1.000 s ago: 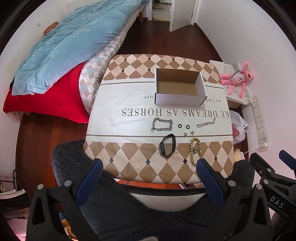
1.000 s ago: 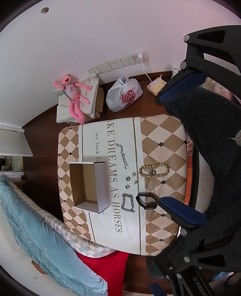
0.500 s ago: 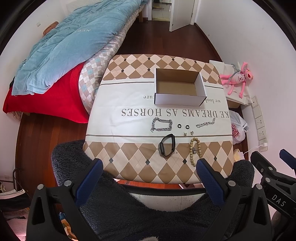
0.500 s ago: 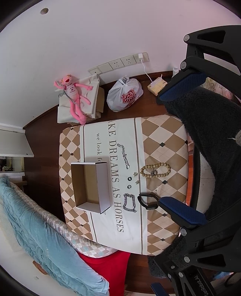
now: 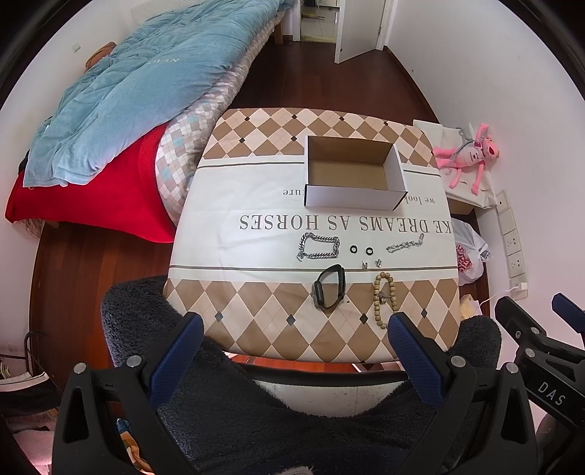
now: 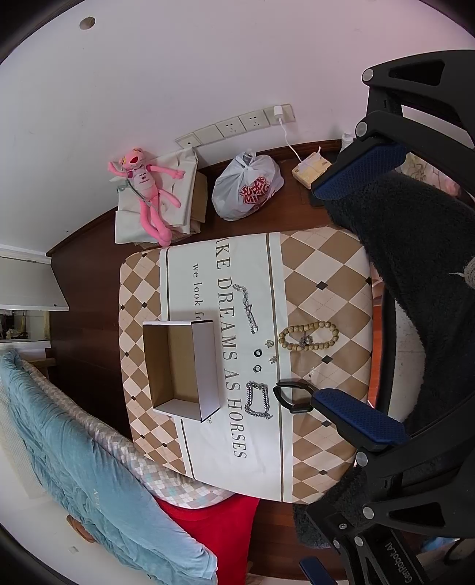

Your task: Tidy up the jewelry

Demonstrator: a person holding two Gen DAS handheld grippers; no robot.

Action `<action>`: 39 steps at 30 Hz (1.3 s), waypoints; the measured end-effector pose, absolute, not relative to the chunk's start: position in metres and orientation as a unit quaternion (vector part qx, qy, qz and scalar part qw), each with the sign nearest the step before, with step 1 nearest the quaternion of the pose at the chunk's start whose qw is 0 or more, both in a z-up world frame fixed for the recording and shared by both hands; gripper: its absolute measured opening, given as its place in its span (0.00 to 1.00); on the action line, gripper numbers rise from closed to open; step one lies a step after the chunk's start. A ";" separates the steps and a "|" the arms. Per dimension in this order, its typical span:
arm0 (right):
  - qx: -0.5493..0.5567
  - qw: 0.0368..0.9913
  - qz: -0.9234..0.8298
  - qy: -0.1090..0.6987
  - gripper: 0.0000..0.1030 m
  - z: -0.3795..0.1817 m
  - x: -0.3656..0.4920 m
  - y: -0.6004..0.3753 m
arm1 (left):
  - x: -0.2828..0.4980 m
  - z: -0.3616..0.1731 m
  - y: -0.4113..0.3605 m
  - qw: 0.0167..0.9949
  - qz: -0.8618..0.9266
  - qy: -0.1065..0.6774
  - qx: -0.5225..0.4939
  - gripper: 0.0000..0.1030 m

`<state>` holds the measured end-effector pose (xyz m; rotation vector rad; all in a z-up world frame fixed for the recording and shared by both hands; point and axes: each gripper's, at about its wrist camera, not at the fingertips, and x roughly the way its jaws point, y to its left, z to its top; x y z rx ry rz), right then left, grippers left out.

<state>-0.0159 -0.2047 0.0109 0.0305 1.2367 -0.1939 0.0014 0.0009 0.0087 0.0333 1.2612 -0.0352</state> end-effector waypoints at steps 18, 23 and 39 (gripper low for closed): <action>0.016 0.812 -0.089 0.577 1.00 0.016 -0.013 -0.204 | 0.004 0.017 -0.003 0.808 -0.018 0.589 0.013 1.00; 0.017 0.812 -0.089 0.576 1.00 0.016 -0.014 -0.203 | 0.006 0.021 -0.004 0.808 -0.017 0.589 0.012 1.00; 0.044 0.814 -0.084 0.573 1.00 0.015 0.008 -0.209 | 0.023 0.001 0.004 0.824 -0.008 0.567 0.010 1.00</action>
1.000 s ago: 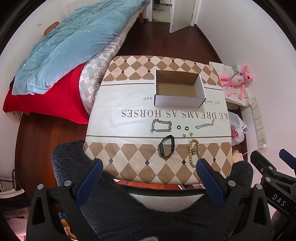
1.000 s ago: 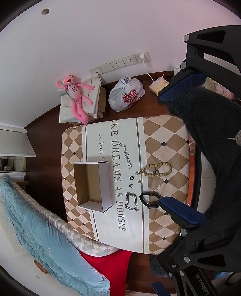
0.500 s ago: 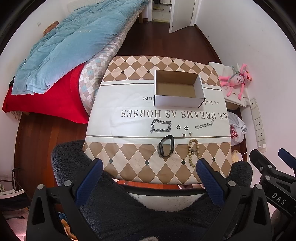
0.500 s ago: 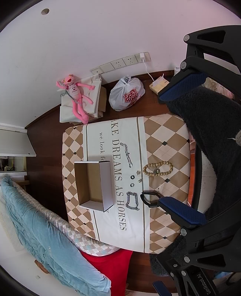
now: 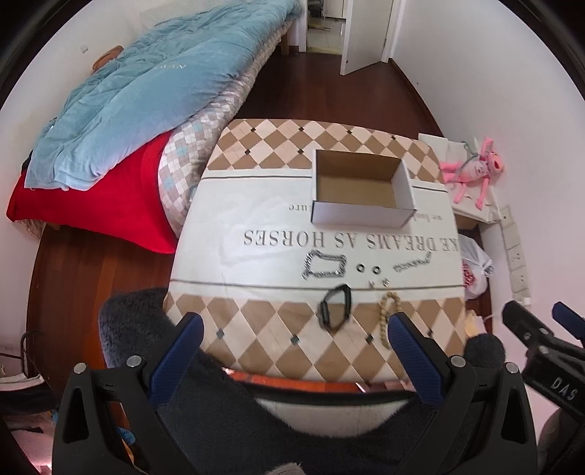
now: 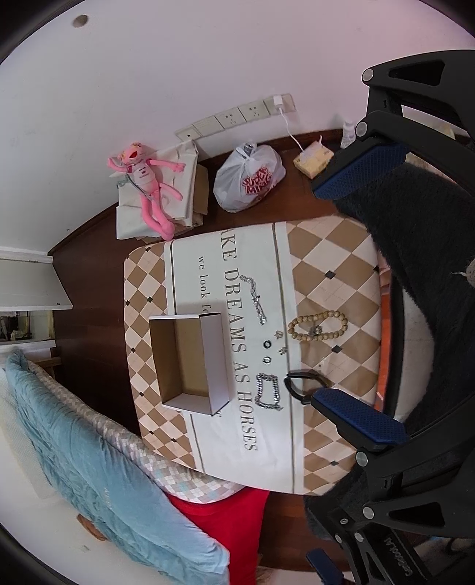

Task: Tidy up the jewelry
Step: 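Grasp the black loop band with the left tool while the right tool grasps the wooden bead bracelet, then carry the black band and bead bracelet with both tools into the white box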

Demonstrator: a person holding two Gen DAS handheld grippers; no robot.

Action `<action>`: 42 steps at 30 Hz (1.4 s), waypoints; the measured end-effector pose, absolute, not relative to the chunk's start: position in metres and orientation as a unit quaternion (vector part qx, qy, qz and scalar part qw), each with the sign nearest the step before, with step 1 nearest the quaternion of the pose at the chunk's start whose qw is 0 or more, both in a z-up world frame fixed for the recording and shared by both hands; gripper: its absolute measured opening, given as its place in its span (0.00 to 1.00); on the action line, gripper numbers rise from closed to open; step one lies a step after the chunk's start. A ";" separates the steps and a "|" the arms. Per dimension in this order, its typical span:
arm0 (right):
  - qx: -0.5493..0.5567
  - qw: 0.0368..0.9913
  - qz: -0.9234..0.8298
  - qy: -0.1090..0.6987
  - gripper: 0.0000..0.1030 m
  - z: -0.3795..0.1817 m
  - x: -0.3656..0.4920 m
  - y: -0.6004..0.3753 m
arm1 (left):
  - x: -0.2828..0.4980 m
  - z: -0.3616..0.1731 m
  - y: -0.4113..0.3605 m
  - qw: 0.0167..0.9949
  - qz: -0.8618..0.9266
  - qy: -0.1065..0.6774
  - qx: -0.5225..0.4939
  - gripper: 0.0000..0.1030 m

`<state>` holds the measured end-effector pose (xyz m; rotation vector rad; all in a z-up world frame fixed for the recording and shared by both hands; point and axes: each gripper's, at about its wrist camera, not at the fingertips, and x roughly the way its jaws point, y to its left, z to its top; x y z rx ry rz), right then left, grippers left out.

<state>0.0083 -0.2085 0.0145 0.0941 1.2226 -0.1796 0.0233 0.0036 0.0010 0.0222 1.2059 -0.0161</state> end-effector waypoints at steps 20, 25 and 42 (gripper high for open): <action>0.062 0.722 -0.096 0.683 0.76 -0.232 0.035 -0.220 | 0.080 -0.194 -0.009 0.752 -0.005 0.655 0.070 0.89; 0.068 0.707 -0.089 0.698 0.67 -0.251 0.031 -0.219 | 0.083 -0.218 -0.013 0.734 -0.025 0.676 0.057 0.74; 0.066 0.744 -0.080 0.660 0.09 -0.239 0.031 -0.204 | 0.076 -0.229 -0.029 0.756 -0.073 0.646 0.070 0.09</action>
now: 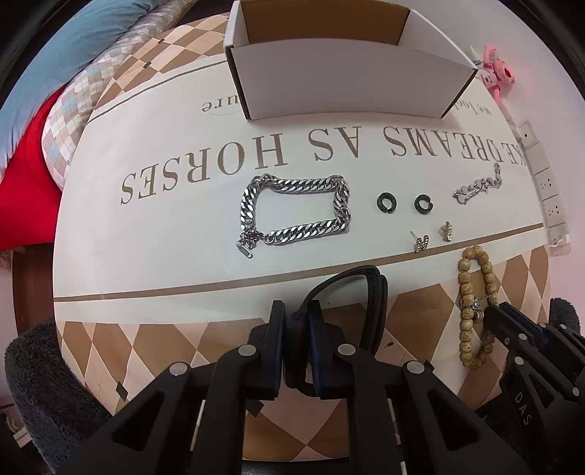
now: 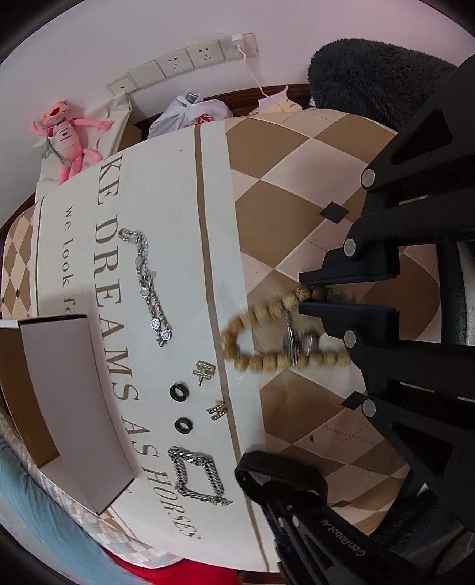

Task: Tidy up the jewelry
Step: 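Carry the black band and bead bracelet with both tools into the white box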

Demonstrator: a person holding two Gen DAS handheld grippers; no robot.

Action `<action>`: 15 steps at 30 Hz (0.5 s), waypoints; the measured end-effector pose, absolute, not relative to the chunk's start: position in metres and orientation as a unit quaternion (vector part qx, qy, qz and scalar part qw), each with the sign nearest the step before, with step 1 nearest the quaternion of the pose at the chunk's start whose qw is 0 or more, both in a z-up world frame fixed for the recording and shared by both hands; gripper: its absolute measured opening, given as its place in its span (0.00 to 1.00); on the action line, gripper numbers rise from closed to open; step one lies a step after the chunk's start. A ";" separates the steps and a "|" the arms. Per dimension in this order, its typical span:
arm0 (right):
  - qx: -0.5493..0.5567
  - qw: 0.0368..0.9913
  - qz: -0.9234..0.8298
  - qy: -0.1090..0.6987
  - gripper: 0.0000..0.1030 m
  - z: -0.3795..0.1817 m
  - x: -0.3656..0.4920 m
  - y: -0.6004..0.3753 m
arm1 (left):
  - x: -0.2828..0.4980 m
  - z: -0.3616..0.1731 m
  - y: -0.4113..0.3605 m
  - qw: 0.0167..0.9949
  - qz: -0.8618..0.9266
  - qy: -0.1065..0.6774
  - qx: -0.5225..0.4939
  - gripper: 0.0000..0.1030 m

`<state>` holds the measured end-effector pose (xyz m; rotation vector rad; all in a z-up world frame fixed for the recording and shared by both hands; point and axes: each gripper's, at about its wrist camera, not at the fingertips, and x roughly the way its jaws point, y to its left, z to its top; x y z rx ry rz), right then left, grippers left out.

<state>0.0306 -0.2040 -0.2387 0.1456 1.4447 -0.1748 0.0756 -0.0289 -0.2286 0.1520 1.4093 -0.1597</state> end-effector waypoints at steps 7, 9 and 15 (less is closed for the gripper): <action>0.126 0.759 -0.060 0.636 0.09 -0.212 0.024 -0.209 | 0.059 -0.191 -0.031 0.773 -0.084 0.625 0.065 0.09; 0.134 0.766 -0.052 0.627 0.09 -0.202 0.025 -0.209 | 0.056 -0.180 -0.028 0.780 -0.089 0.617 0.063 0.09; 0.154 0.786 -0.027 0.598 0.09 -0.164 0.033 -0.211 | 0.070 -0.139 -0.027 0.806 -0.093 0.583 0.048 0.09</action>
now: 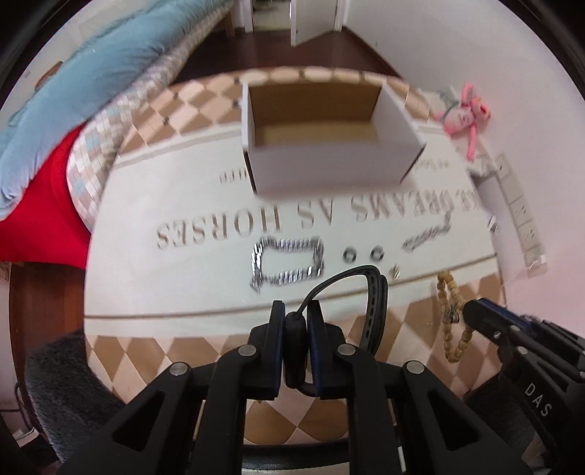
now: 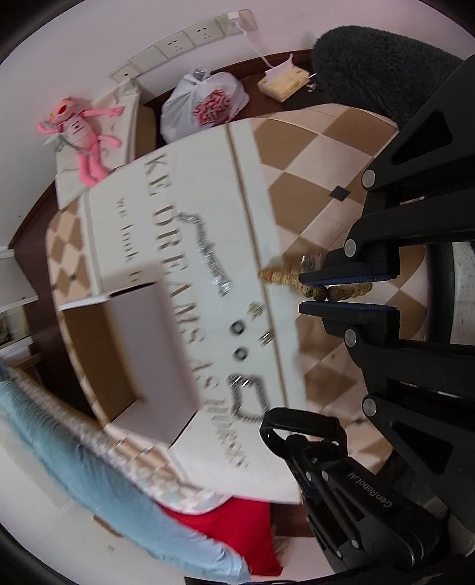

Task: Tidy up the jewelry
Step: 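Carry the black band and bead bracelet with both tools into the white box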

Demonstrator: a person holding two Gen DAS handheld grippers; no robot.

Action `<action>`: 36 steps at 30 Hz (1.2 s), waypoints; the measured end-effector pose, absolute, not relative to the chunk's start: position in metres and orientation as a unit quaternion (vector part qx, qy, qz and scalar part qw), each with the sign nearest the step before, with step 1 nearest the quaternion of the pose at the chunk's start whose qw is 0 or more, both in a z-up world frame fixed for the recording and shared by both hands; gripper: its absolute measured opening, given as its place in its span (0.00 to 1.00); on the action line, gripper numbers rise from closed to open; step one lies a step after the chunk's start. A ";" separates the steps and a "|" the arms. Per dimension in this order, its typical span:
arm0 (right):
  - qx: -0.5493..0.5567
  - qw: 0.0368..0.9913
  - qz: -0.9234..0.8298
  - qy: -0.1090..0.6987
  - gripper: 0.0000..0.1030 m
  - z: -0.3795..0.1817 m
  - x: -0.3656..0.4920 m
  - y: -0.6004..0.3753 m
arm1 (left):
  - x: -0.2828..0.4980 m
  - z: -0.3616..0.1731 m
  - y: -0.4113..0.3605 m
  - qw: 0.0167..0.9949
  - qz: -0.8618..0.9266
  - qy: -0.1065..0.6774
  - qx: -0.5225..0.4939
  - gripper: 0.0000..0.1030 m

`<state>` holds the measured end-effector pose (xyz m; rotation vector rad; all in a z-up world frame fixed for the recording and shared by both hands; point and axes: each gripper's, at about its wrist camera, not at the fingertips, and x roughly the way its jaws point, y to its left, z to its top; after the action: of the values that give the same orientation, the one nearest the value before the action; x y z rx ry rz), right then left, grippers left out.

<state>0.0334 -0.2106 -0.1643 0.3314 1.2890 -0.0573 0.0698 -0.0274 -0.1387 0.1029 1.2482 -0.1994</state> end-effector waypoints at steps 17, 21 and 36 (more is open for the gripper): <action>0.163 0.850 0.045 0.499 0.09 -0.061 0.135 -0.215 | 0.173 -0.076 -0.032 0.842 -0.098 0.530 0.008 0.09; 0.166 0.847 0.053 0.501 0.09 -0.065 0.180 -0.221 | 0.211 -0.090 -0.034 0.832 -0.096 0.547 0.004 0.09; 0.152 0.783 0.085 0.597 0.17 -0.145 0.274 -0.220 | 0.293 -0.133 -0.036 0.777 -0.086 0.623 -0.033 0.64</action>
<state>0.2738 -0.2198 -0.1451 0.3289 1.2883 0.1830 0.2932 -0.0358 -0.1331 -0.0722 1.3479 -0.1850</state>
